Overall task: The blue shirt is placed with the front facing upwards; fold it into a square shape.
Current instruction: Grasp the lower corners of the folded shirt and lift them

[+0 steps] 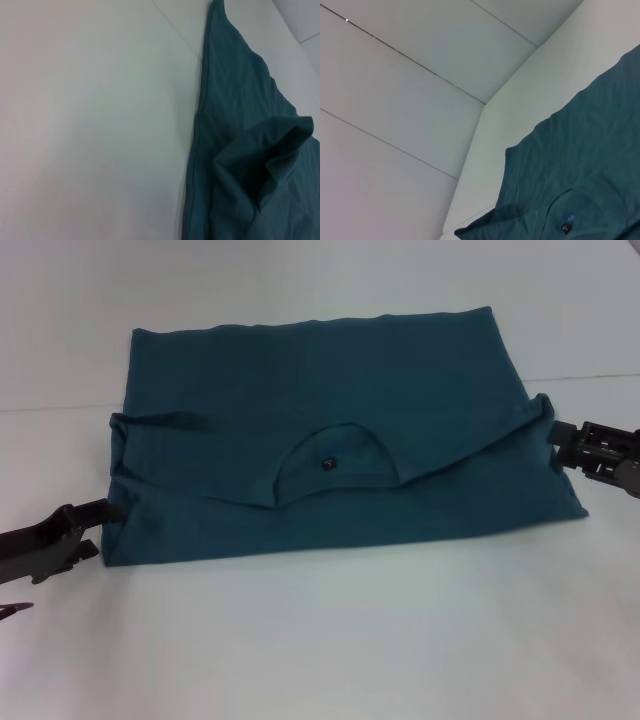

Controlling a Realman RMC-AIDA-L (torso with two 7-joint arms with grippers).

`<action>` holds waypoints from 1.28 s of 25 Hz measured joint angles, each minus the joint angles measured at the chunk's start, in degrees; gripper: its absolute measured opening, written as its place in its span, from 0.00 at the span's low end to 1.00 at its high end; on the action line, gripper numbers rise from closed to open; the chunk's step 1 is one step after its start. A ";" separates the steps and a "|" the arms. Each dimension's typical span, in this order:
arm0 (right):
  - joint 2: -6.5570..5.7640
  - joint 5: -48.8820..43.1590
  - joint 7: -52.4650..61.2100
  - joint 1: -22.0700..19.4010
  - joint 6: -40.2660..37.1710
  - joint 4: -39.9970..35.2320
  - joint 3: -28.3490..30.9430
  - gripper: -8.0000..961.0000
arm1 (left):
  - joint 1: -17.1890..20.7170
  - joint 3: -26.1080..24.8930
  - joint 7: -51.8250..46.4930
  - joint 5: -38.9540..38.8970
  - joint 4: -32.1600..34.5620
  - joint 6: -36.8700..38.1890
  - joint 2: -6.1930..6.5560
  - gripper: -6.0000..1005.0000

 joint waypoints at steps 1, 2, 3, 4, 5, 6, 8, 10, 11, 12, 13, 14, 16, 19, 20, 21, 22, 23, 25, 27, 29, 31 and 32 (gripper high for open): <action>0.00 0.00 0.00 0.00 0.00 0.01 0.00 0.65 | 0.00 -0.01 -0.01 -0.03 0.00 0.00 0.00 0.69; 0.00 0.01 0.00 -0.03 -0.02 0.02 0.00 0.65 | -0.01 0.00 -0.01 -0.05 0.00 -0.01 -0.01 0.71; 0.00 0.05 0.00 -0.05 -0.04 0.01 0.00 0.65 | -0.05 0.05 -0.02 -0.05 -0.01 -0.01 -0.01 0.72; 0.00 0.09 0.00 -0.07 -0.06 0.01 0.00 0.65 | -0.09 0.13 -0.02 -0.02 -0.03 -0.01 -0.03 0.72; 0.00 0.11 0.00 -0.09 -0.07 0.05 0.00 0.65 | -0.12 0.21 -0.02 0.03 -0.03 -0.02 -0.05 0.72; -0.02 0.13 0.00 -0.11 -0.07 0.15 0.00 0.65 | -0.13 0.26 -0.03 0.05 -0.05 -0.02 -0.08 0.72; -0.10 0.19 0.00 -0.11 -0.07 0.41 0.04 0.65 | -0.14 0.29 -0.03 0.06 -0.14 0.00 -0.11 0.72; -0.17 0.22 0.00 -0.11 -0.06 0.52 0.08 0.65 | -0.15 0.29 -0.05 0.07 -0.42 0.27 -0.12 0.72; -0.18 0.23 0.00 -0.14 -0.06 0.52 0.10 0.65 | -0.15 0.29 -0.05 0.07 -0.55 0.45 -0.12 0.73; -0.18 0.24 0.00 -0.19 -0.06 0.52 0.13 0.65 | -0.18 0.29 -0.06 0.05 -0.66 0.73 -0.12 0.72; -0.18 0.25 0.00 -0.21 -0.07 0.52 0.19 0.65 | -0.20 0.28 -0.07 0.00 -0.70 1.17 -0.12 0.72; -0.18 0.26 0.00 -0.24 -0.08 0.52 0.27 0.65 | -0.21 0.28 -0.07 -0.10 -0.71 1.70 -0.12 0.72; -0.18 0.27 0.00 -0.27 -0.12 0.52 0.43 0.65 | -0.23 0.27 -0.04 -0.28 -0.71 2.73 -0.12 0.72; -0.17 0.27 0.00 -0.28 -0.21 0.52 0.54 0.65 | -0.79 0.24 0.24 -0.38 -0.69 4.36 -0.12 0.72; -0.18 0.27 0.00 -0.28 -0.25 0.52 0.56 0.65 | -1.09 0.24 0.28 -0.38 -0.71 4.69 -0.11 0.72; -0.18 0.27 0.00 -0.28 -0.33 0.52 0.58 0.65 | -1.34 0.25 0.30 -0.38 -0.74 4.93 -0.11 0.72; -0.18 0.27 0.00 -0.28 -0.38 0.52 0.60 0.65 | -1.60 0.25 0.31 -0.39 -0.77 5.05 -0.11 0.72; -0.18 0.27 0.00 -0.28 -0.42 0.52 0.61 0.65 | -1.87 0.26 0.31 -0.39 -0.79 5.16 -0.11 0.72; -0.15 0.27 0.00 -0.33 -0.44 0.51 0.62 0.65 | -2.24 0.14 0.32 -0.40 -0.78 5.22 -0.11 0.72; -0.11 0.27 0.00 -0.40 -0.44 0.51 0.69 0.65 | -2.36 -0.06 0.22 -0.42 -0.62 5.25 -0.11 0.72; -0.10 0.27 0.00 -0.47 -0.46 0.51 0.78 0.65 | -2.19 -0.46 -0.08 -0.45 -0.45 5.23 -0.02 0.72; -0.08 0.26 0.00 -0.53 -0.51 0.52 0.84 0.65 | -1.75 -1.44 -0.27 -0.50 -0.44 5.29 0.14 0.72; -0.09 0.26 0.00 -0.54 -0.52 0.52 0.89 0.65 | -1.46 -2.10 -0.30 -0.50 -0.43 5.43 0.19 0.72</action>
